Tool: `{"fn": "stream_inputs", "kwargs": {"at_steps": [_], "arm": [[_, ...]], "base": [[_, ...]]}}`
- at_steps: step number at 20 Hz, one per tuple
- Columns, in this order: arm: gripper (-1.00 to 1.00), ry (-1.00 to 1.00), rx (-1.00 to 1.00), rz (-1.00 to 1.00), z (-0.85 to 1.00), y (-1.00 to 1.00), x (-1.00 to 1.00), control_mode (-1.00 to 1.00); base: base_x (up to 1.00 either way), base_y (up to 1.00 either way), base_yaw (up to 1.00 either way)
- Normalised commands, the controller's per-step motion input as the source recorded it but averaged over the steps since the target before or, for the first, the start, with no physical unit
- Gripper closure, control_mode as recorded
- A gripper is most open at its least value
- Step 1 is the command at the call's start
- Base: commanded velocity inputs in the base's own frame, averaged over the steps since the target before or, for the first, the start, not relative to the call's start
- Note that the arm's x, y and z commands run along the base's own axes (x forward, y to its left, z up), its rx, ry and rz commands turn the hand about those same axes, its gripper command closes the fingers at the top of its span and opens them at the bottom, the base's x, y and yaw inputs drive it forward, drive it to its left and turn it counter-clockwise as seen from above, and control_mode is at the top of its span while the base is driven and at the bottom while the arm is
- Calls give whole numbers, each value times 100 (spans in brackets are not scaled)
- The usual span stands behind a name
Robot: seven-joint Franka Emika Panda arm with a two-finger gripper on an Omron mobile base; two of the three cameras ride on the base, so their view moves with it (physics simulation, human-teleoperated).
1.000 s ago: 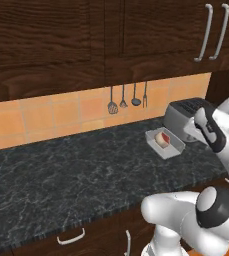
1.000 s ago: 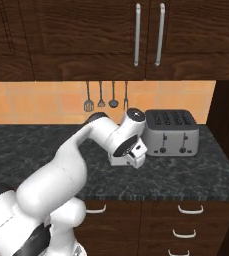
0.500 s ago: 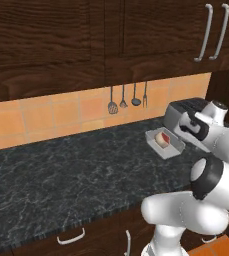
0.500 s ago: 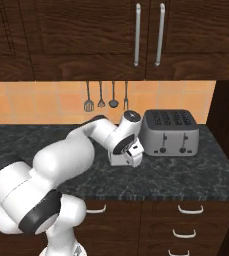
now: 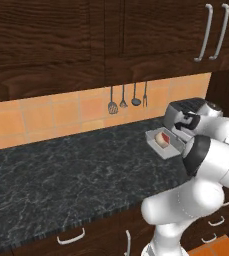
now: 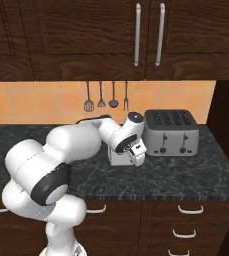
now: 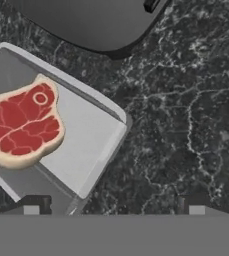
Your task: Take the meat container that has the steak and place it on the second highest rack of the freezer. Then take the vegetable container that has the tomato and avocado and place it on the highest rack of the freezer.
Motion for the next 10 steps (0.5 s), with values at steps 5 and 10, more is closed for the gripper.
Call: {"fn": "stream_inputs", "kwargs": {"at_steps": [5, 10], "arm": [[-100, 1, 2, 0, -31, -22, 27, -100], [-100, 0, 0, 0, -15, -1, 54, -100]], "base": [[0, 0, 0], [0, 0, 0]]}}
